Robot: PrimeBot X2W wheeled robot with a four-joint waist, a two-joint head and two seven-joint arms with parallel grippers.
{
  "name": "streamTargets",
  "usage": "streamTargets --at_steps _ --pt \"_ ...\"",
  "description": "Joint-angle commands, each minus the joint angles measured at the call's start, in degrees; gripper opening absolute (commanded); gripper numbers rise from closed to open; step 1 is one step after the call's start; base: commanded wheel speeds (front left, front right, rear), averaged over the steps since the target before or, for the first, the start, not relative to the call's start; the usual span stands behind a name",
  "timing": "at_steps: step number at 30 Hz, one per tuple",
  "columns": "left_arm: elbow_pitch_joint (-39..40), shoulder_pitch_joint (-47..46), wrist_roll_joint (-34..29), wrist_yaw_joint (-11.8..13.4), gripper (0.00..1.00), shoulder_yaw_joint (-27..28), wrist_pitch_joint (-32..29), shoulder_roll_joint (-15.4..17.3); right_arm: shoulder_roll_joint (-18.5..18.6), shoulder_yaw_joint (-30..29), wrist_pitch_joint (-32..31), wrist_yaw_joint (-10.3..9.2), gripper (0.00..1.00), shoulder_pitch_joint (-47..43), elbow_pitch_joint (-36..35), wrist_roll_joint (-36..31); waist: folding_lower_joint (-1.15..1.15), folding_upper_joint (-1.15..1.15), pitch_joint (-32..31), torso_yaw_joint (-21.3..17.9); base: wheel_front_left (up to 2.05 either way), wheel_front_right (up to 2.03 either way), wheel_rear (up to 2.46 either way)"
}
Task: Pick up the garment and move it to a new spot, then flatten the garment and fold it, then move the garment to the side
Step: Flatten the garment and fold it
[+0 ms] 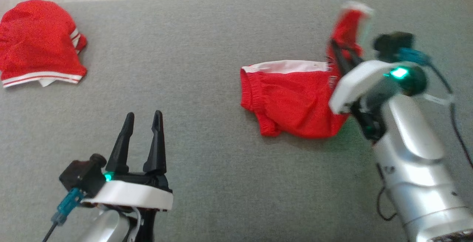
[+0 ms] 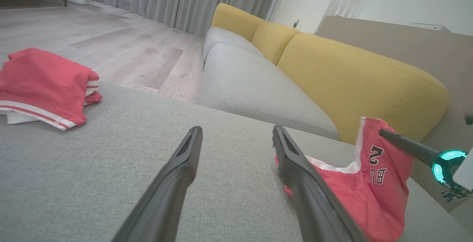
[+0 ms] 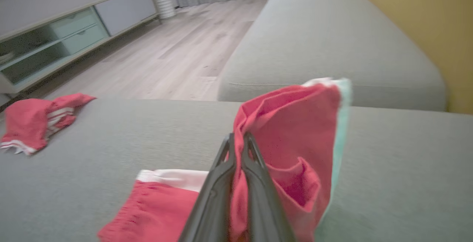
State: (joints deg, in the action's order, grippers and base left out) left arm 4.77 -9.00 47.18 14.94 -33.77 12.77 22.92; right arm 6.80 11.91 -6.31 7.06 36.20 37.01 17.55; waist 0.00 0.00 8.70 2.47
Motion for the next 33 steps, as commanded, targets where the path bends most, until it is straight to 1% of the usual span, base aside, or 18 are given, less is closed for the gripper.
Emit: streamTargets --at_steps 1,5,10,15,20,21,23,24,29,33 --pt "1.4 -1.4 0.1 -0.1 1.00 2.2 0.8 0.6 -1.7 2.6 -1.1 0.43 0.00 1.8 -2.7 -0.3 0.00 0.00 0.1 0.9 0.00 0.00 0.00" --pt "1.2 -1.8 0.4 -0.7 1.00 1.9 1.0 -0.5 -3.4 8.4 -4.1 0.43 0.00 1.4 -3.4 -0.3 0.00 0.00 0.6 2.9 0.00 0.00 0.00" --pt "0.8 -1.9 0.6 -1.1 1.00 2.2 1.2 -1.0 -3.8 13.9 -5.8 0.43 0.00 -0.5 -3.2 1.4 0.00 0.00 1.2 4.6 0.00 0.00 0.00" --pt "0.4 -1.6 0.6 -1.3 1.00 2.7 1.5 -1.2 -3.9 16.9 -6.3 0.43 0.00 -1.4 -2.9 2.5 0.00 0.00 1.4 4.8 0.00 0.00 0.00" --pt "0.1 -1.5 0.5 -1.4 1.00 2.9 1.6 -1.4 -3.9 20.2 -5.9 0.43 0.00 -2.3 -4.2 5.0 0.00 0.00 1.1 3.8 0.00 0.00 0.00" --pt "0.0 -1.5 0.4 -1.4 1.00 2.9 1.6 -1.5 -3.9 20.7 -5.7 0.43 0.12 -2.4 -4.5 5.4 0.00 0.00 1.0 3.5 0.00 0.00 0.00" --pt "-0.1 -1.6 0.4 -1.5 1.00 2.7 1.6 -1.6 -3.9 21.6 -5.2 0.43 0.49 -2.6 -5.0 6.1 0.00 0.00 0.7 3.1 0.00 0.00 0.00" --pt "-0.2 -1.6 0.4 -1.6 1.00 2.6 1.5 -1.6 -3.9 22.0 -4.8 0.43 1.00 -2.7 -5.3 6.6 0.00 0.00 0.5 2.9 0.00 0.00 0.00" --pt "-0.7 -1.5 0.4 -1.6 1.00 2.0 1.3 -1.6 -3.9 22.6 -2.7 0.43 1.00 -3.2 -6.6 7.6 0.00 0.00 -0.2 2.1 0.00 0.00 0.00" --pt "-1.1 -1.3 0.4 -1.6 1.00 1.8 1.3 -1.8 -3.9 20.3 -0.5 0.43 1.00 -2.7 -7.9 6.8 0.00 0.00 -0.7 2.0 0.00 0.00 0.00"
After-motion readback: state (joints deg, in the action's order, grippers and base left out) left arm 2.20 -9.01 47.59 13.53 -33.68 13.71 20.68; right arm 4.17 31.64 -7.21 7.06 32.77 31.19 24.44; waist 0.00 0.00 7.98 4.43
